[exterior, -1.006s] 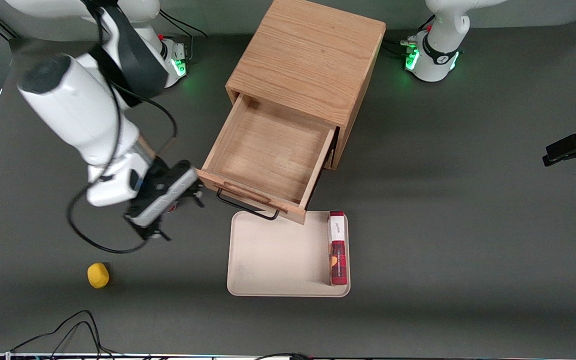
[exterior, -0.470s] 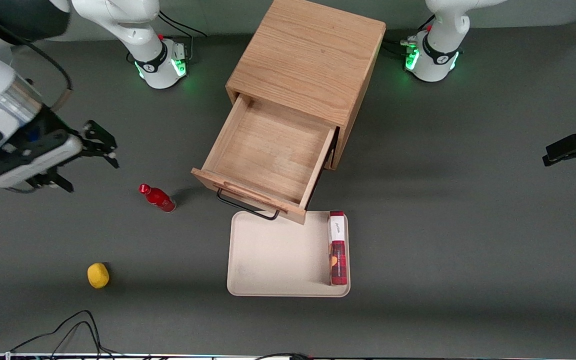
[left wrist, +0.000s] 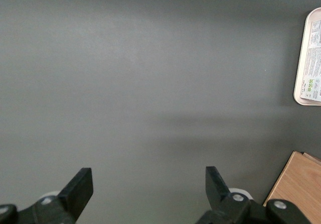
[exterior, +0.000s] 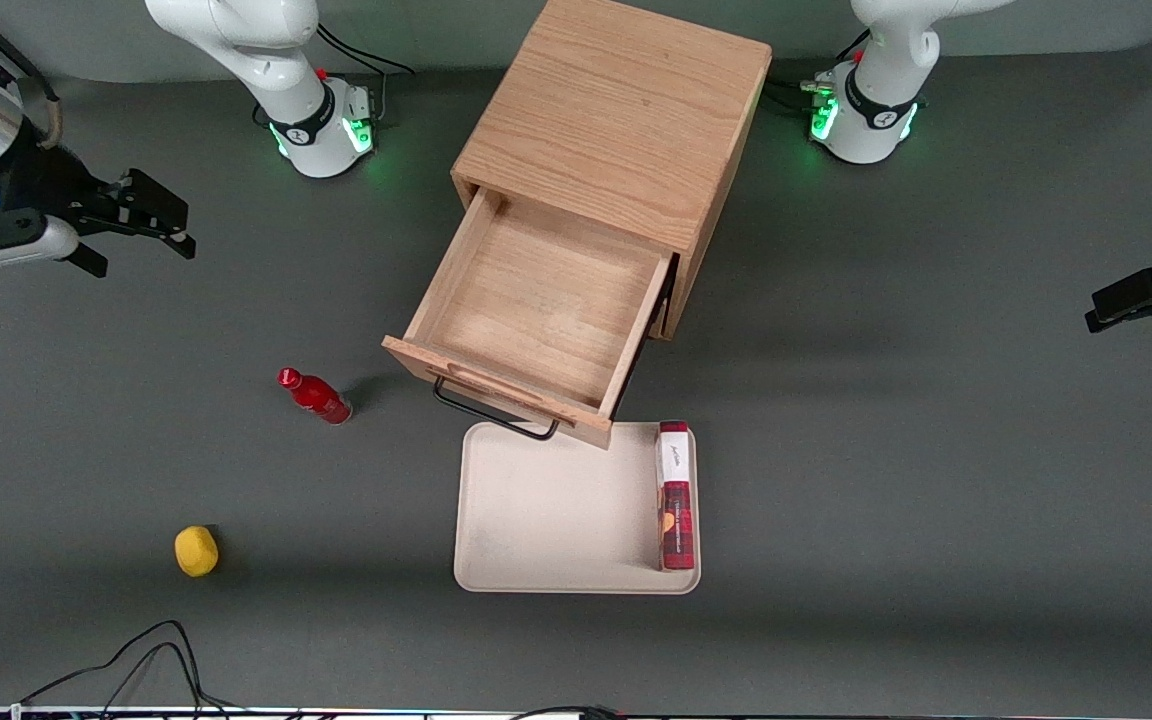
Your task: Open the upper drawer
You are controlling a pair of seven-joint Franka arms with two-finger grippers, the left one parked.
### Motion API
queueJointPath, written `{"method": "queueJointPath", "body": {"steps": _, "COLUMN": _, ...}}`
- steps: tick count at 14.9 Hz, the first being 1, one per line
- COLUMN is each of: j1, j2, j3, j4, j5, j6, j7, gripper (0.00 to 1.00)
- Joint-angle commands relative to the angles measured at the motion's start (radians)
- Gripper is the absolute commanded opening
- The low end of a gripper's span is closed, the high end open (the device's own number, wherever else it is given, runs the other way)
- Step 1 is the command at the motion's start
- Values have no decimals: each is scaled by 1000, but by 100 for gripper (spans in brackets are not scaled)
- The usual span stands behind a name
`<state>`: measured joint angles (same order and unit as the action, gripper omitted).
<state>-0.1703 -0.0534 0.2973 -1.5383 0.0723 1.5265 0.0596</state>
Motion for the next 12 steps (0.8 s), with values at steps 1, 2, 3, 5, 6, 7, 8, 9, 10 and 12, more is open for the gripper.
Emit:
{"method": "queueJointPath", "body": {"steps": 1, "j1": 34, "j2": -5, "j3": -70, "j4": 9, "j5": -12, "j6": -35, "j7": 40, "gripper": 100}}
{"method": "queueJointPath", "body": {"steps": 2, "j1": 66, "j2": 3, "j3": -99, "j4": 33, "j5": -38, "j6": -52, "j7": 36, "gripper": 100}}
{"method": "queueJointPath", "body": {"steps": 3, "j1": 90, "j2": 9, "j3": -127, "j4": 49, "j5": -60, "j6": -63, "j7": 35, "gripper": 100}}
{"method": "queueJointPath", "body": {"steps": 5, "j1": 95, "j2": 18, "j3": -141, "j4": 58, "j5": -62, "j6": -63, "j7": 35, "gripper": 100}}
{"method": "queueJointPath", "body": {"steps": 6, "j1": 97, "j2": 33, "j3": -152, "j4": 66, "j5": -63, "j6": -63, "j7": 35, "gripper": 100}}
{"method": "queueJointPath", "body": {"steps": 7, "j1": 101, "j2": 43, "j3": -158, "j4": 76, "j5": -63, "j6": -63, "j7": 35, "gripper": 100}}
{"method": "queueJointPath", "body": {"steps": 8, "j1": 104, "j2": 49, "j3": -161, "j4": 78, "j5": -63, "j6": -62, "j7": 35, "gripper": 100}}
{"method": "queueJointPath", "body": {"steps": 9, "j1": 104, "j2": 55, "j3": -161, "j4": 78, "j5": -62, "j6": -62, "j7": 35, "gripper": 100}}
{"method": "queueJointPath", "body": {"steps": 10, "j1": 106, "j2": 58, "j3": -161, "j4": 79, "j5": -63, "j6": -62, "j7": 35, "gripper": 100}}
{"method": "queueJointPath", "body": {"steps": 12, "j1": 104, "j2": 61, "j3": -161, "j4": 76, "j5": -63, "j6": -63, "j7": 35, "gripper": 100}}
